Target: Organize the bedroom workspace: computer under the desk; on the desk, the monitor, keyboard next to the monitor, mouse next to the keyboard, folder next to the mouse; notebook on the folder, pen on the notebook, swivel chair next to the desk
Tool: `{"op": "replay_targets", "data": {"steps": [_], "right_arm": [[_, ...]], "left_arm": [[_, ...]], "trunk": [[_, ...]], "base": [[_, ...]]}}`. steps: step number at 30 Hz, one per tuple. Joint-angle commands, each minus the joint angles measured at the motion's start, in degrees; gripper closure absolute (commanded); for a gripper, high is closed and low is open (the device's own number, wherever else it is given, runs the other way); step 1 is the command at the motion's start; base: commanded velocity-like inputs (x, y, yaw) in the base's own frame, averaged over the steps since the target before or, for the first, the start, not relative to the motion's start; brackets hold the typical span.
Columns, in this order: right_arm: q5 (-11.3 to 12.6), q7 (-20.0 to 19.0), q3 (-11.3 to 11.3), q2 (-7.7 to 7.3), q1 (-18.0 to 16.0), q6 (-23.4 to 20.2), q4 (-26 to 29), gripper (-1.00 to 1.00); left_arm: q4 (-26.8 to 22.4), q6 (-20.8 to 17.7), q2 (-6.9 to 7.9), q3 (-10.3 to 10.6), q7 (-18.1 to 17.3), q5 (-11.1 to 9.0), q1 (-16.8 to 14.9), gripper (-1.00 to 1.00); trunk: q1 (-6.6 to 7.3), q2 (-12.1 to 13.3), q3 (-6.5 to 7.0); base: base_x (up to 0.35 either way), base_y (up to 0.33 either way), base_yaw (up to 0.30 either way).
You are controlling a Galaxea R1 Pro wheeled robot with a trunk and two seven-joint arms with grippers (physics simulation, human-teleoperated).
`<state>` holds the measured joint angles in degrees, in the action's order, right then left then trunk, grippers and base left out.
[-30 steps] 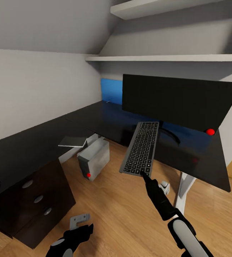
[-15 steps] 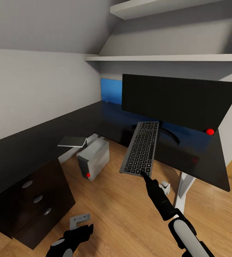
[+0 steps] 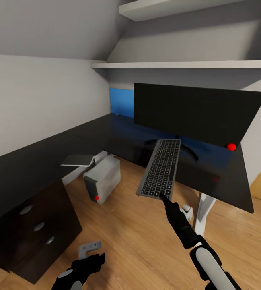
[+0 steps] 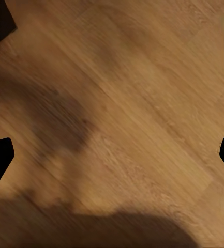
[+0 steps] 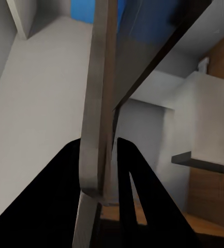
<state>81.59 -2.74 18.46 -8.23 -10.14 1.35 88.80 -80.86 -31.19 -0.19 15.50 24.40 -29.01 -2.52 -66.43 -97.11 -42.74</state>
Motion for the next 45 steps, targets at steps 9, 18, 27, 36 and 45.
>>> {"op": "replay_targets", "data": {"steps": [9,18,27,36,45], "right_arm": [[0.67,-0.26,-0.33,0.02,-0.05,0.14,-0.38,1.0],[0.73,-0.29,-1.03,0.13,-0.05,0.14,-1.06,1.0],[4.08,-0.24,-2.76,0.14,-0.05,0.11,-1.71,1.0],[7.78,-0.26,-4.67,0.15,-0.05,0.03,-2.84,1.0],[9.38,-0.24,-6.94,0.12,-0.05,-0.03,-3.59,1.0]], "left_arm": [[-0.08,-0.09,0.01,0.05,0.56,-0.61,-0.02,-1.0],[-0.08,-0.09,0.01,0.06,0.56,-0.53,-0.02,-1.0],[-0.08,-0.14,0.01,0.04,0.55,-0.59,-0.02,-1.0],[-0.08,-0.14,0.01,0.05,0.56,-0.61,-0.02,-1.0],[-0.08,-0.11,-0.07,0.06,0.56,-0.61,-0.02,-1.0]], "trunk": [[0.01,-0.03,-0.47],[0.01,-0.03,-0.88],[0.01,-0.03,-1.25],[0.01,-0.03,-1.59],[0.01,-0.03,-1.92]], "base": [[0.0,0.0,-0.238],[0.0,0.0,-0.246],[0.0,0.0,-0.249],[0.0,0.0,-0.252],[0.0,0.0,-0.253]]}}
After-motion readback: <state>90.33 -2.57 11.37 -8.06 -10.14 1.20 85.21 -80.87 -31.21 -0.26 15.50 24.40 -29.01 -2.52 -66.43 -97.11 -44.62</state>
